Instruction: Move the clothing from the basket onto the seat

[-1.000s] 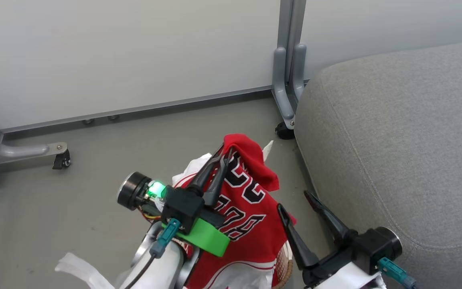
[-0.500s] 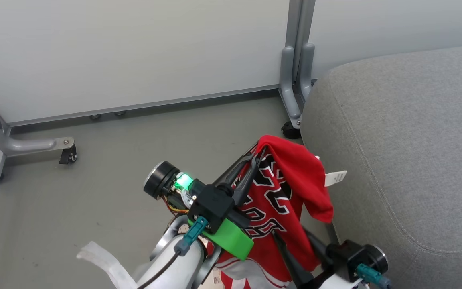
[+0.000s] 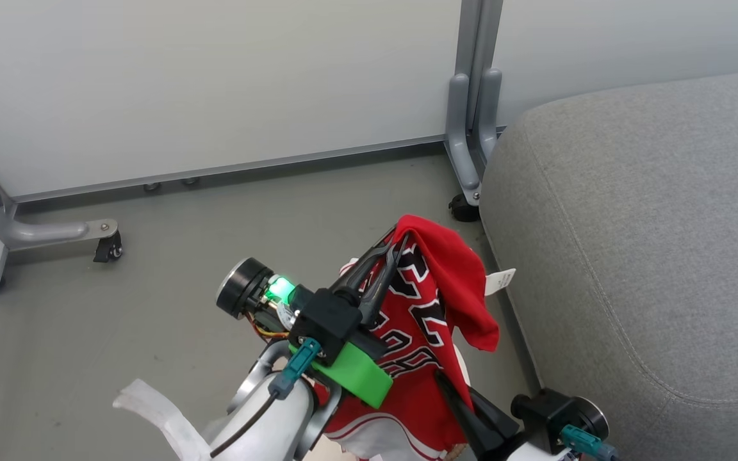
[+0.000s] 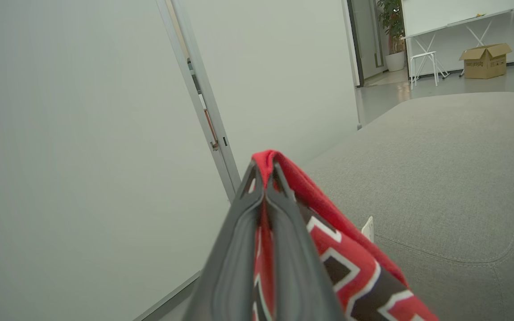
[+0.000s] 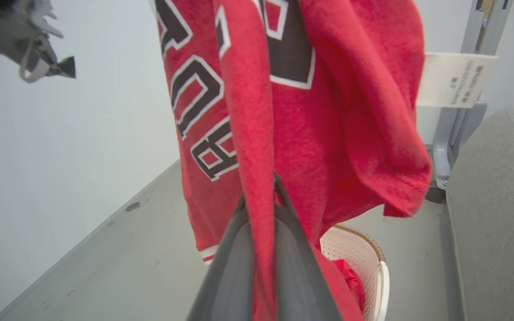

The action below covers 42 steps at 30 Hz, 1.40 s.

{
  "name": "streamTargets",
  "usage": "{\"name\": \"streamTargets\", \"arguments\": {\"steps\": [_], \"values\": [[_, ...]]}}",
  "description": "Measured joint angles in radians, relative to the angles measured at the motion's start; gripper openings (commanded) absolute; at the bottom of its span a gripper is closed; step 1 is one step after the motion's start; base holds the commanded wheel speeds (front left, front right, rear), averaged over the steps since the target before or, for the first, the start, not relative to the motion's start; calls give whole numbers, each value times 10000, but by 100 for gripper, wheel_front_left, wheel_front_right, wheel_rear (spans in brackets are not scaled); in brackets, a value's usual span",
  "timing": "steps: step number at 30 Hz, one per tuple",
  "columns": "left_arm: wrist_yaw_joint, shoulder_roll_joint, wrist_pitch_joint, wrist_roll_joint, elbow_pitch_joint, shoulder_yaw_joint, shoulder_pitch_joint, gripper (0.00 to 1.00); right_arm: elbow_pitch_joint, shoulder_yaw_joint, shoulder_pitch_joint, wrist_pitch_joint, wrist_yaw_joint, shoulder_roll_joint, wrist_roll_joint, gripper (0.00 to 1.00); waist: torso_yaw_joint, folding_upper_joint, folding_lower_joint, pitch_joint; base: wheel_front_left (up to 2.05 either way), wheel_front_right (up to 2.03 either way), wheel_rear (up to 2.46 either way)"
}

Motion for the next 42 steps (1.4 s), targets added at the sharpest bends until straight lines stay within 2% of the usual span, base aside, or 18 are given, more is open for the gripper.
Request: {"name": "streamTargets", "arguments": {"steps": [4,6,7,17,23,28,36,42], "values": [[-65,61,142,-155,12,-2,0,1,-10,-25,-15,0,0,-77,54,0,-43,0,0,-20,0,0,0],[-81,75,171,-221,4,-12,2,47,-35,-96,-20,0,0,-86,54,0,-72,0,0,-22,0,0,0],[-77,92,188,-242,-4,-6,2,100,-40,-121,-22,0,0,-92,54,0,-92,0,0,-20,0,0,0],[174,178,257,-316,-6,54,33,100,-105,-316,-77,0,0,-150,-29,0,-258,0,0,40,0,0,0],[384,385,188,-481,61,282,265,100,-173,-445,-114,0,0,-153,-113,0,-620,0,0,93,0,0,0],[617,704,54,-589,21,539,686,100,-362,-637,-161,0,0,-217,-203,0,-1188,0,0,185,0,0,0],[466,1246,-357,-690,-399,548,1513,100,-1026,-1517,-103,0,0,-224,-585,0,-2359,0,0,441,0,0,0],[318,1616,-456,-606,-566,430,2024,100,-1670,-2339,92,0,0,8,-780,0,-3396,0,1,741,0,0,0]]}}
